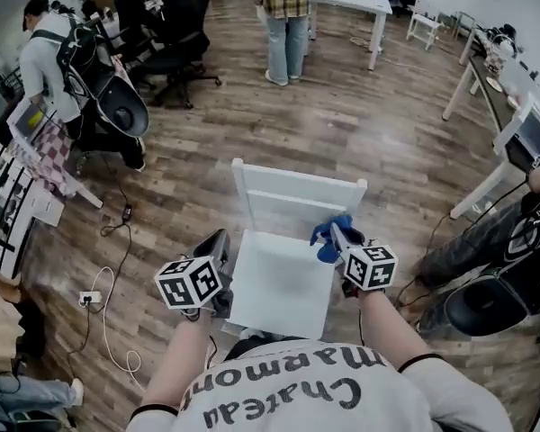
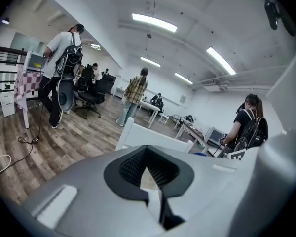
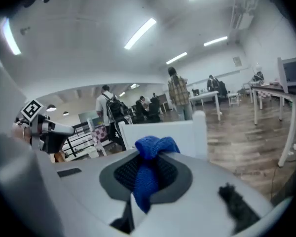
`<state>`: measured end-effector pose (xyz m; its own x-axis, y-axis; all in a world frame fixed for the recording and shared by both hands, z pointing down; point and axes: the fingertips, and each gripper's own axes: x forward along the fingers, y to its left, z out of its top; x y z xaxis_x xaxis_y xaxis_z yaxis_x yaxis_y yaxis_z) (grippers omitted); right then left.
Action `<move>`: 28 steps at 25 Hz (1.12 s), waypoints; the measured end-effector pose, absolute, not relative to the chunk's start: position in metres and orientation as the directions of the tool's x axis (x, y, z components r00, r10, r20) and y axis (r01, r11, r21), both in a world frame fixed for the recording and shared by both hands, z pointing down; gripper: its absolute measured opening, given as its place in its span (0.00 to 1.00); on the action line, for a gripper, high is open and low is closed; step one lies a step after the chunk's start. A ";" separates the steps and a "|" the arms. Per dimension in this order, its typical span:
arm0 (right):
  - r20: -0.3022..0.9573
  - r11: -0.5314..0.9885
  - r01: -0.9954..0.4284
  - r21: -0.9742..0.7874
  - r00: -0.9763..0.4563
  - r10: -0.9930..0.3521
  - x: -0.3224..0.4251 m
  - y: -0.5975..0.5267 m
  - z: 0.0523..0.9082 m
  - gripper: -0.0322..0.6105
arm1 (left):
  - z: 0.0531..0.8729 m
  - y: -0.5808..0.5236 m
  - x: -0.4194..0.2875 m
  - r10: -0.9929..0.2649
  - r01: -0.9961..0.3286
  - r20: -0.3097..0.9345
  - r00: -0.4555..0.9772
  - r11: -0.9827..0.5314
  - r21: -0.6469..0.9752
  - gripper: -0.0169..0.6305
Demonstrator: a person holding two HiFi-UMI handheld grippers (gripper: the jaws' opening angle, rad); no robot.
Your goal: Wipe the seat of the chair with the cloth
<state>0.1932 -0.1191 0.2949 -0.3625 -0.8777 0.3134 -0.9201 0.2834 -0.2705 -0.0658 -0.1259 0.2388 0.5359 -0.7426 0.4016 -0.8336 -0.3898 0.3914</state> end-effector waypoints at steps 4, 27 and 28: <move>0.126 0.440 -0.870 -0.222 -0.473 -0.872 0.153 -0.146 0.199 0.10 | 0.168 -0.125 -0.056 -0.785 -0.805 0.259 0.563 -0.450 0.386 0.04; -0.130 0.739 -0.673 0.017 -0.735 -0.666 -0.021 -0.018 -0.014 0.10 | 0.015 0.031 -0.124 -0.823 -0.786 0.003 0.568 -0.542 0.298 0.04; -0.115 0.737 -0.675 0.024 -0.735 -0.669 -0.024 -0.012 -0.009 0.10 | 0.018 0.038 -0.127 -0.825 -0.787 0.001 0.565 -0.539 0.299 0.04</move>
